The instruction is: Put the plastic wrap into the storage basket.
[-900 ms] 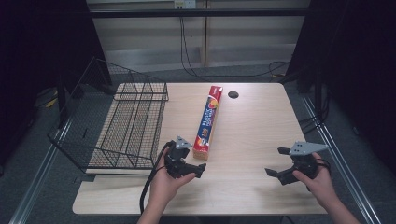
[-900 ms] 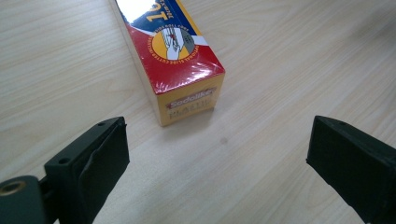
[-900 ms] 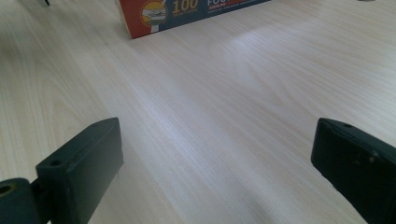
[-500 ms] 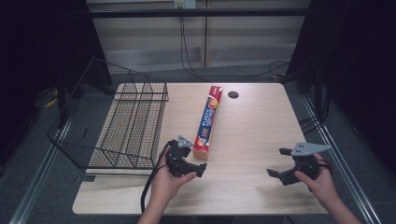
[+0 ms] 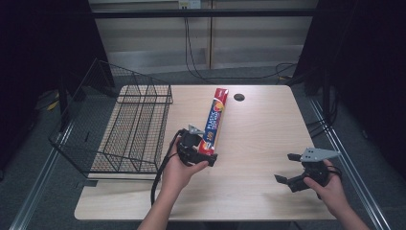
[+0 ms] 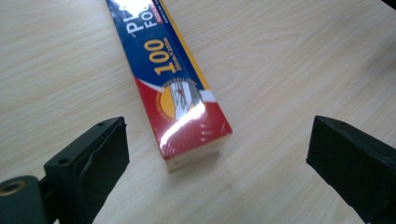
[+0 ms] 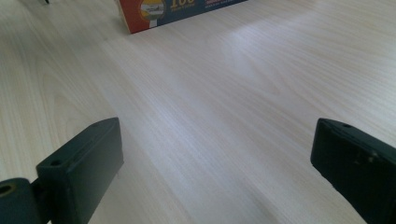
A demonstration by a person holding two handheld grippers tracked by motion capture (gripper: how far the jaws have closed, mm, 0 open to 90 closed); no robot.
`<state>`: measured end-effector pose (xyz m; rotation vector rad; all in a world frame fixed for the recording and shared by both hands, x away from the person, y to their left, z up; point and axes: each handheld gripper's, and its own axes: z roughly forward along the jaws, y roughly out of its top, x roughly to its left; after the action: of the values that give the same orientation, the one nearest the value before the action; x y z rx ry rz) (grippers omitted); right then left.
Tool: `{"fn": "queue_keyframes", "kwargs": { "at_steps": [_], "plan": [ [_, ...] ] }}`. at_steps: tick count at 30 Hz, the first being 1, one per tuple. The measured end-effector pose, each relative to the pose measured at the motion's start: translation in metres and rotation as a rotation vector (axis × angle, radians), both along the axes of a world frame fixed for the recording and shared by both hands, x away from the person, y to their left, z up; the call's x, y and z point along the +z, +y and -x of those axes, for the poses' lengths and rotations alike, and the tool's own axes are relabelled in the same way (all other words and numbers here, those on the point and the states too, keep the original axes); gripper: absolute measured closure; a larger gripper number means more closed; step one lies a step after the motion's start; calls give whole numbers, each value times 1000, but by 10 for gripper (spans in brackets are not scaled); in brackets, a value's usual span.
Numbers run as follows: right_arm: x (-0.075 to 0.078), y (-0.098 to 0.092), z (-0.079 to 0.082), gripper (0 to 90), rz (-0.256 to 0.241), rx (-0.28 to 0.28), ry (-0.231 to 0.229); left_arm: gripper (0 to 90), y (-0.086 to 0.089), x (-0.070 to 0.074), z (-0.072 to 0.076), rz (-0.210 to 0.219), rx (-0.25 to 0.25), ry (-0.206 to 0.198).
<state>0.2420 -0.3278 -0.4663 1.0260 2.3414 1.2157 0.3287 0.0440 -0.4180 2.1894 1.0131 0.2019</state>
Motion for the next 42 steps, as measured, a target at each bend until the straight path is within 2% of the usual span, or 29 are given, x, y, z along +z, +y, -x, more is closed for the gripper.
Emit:
{"fn": "queue_keyframes", "kwargs": {
  "at_steps": [4, 10, 11, 13, 14, 16, 20, 22, 23, 24, 30, 31, 34, 35, 36, 37, 38, 40, 41, 42],
  "plan": [
    [-2, 0, 2, 21, 11, 3, 7, 53, -8, 1, -9, -21, -7, -1],
    [-1, -1, 2, 21, 5, 0, 8, 55, -19, 3, -25, -16, 4, 2],
    [-2, 0, 3, 21, 9, -3, 7, 55, -22, 3, -30, -25, 2, 19],
    [-2, 0, 3, 21, 8, -3, 7, 55, -24, 3, -33, -33, 7, 20],
    [-1, 0, 3, 21, 5, -2, 6, 56, -26, 3, -40, -38, 5, 37],
    [-1, 0, 3, 22, 5, -1, 5, 55, -29, 3, -44, -28, 10, 50],
    [-1, 2, 4, 23, 15, 2, 5, 54, -33, 4, -54, -45, 13, 51],
    [-2, 2, 4, 23, 16, 6, 4, 55, -36, 3, -59, -39, 43, 56],
    [-1, 2, 4, 23, 14, 6, 5, 56, -36, 2, -62, -43, 43, 47],
    [-1, 2, 4, 23, 13, 4, 6, 56, -37, 3, -65, -46, 47, 56],
    [-2, 0, 2, 23, 9, 4, 4, 71, -42, -1, -78, -53, 95, 50],
    [-2, 1, 2, 23, 7, 4, 3, 82, -44, -4, -83, -36, 125, 46],
    [-2, 1, 1, 23, 8, 7, 1, 90, -46, -10, -90, -33, 141, 62],
    [-2, 1, 1, 24, 7, 14, 2, 97, -46, -11, -92, -50, 134, 64],
    [-2, 1, 2, 24, 8, 14, 2, 111, -46, -11, -92, -50, 134, 64],
    [-2, 1, 2, 24, 8, 14, 2, 111, -48, -15, -94, -42, 152, 58],
    [-1, 1, 2, 24, 8, 14, 2, 145, -48, -17, -97, -68, 152, 46],
    [-1, 1, 2, 23, 9, 13, -1, 169, -49, -18, -98, -69, 154, 41],
    [-1, 1, 3, 23, 8, 14, 2, 169, -50, -20, -98, -60, 173, 52],
    [-1, 0, 2, 23, 7, 14, -1, 192, -50, -21, -100, -64, 161, 64]
  ]
}}
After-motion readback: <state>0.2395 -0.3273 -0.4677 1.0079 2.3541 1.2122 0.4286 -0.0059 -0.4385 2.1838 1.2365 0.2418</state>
